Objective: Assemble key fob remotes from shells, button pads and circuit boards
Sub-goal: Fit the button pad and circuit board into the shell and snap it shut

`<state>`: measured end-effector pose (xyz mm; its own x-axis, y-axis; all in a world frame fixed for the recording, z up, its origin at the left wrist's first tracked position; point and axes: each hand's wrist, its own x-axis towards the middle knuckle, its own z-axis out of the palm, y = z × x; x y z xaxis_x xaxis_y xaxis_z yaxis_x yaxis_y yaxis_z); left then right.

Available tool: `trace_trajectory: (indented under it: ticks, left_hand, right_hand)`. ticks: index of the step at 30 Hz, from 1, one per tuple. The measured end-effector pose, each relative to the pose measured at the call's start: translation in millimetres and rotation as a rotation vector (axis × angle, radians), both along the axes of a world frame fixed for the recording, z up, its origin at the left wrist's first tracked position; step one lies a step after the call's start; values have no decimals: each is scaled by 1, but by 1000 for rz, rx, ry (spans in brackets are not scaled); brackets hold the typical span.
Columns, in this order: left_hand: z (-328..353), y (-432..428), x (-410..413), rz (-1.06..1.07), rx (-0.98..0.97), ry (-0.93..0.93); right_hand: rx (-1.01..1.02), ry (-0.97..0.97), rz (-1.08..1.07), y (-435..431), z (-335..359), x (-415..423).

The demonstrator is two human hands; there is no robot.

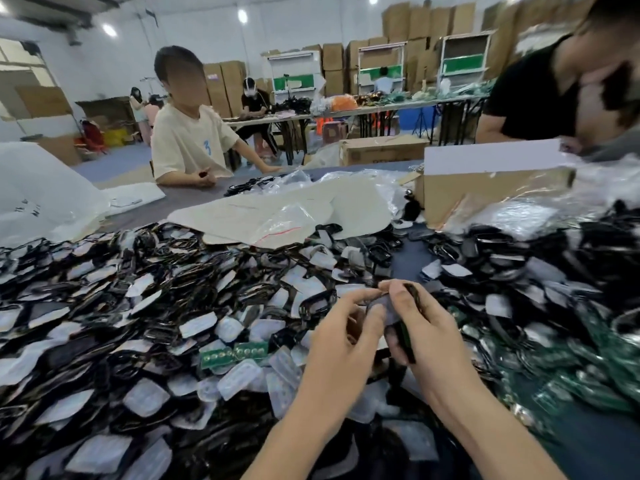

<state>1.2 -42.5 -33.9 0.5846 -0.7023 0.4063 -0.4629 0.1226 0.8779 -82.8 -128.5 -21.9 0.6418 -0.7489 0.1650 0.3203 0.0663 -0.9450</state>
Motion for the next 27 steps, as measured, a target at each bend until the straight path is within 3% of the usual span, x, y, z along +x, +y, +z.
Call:
trace_trajectory:
  ticks: [12, 27]
  left_hand:
    - [-7, 8, 7, 56, 57, -33]
    - [10, 13, -7, 52, -132, 316]
  right_hand:
    - [-146, 108, 36, -10, -7, -3]
    - [-125, 111, 71, 7, -10, 0]
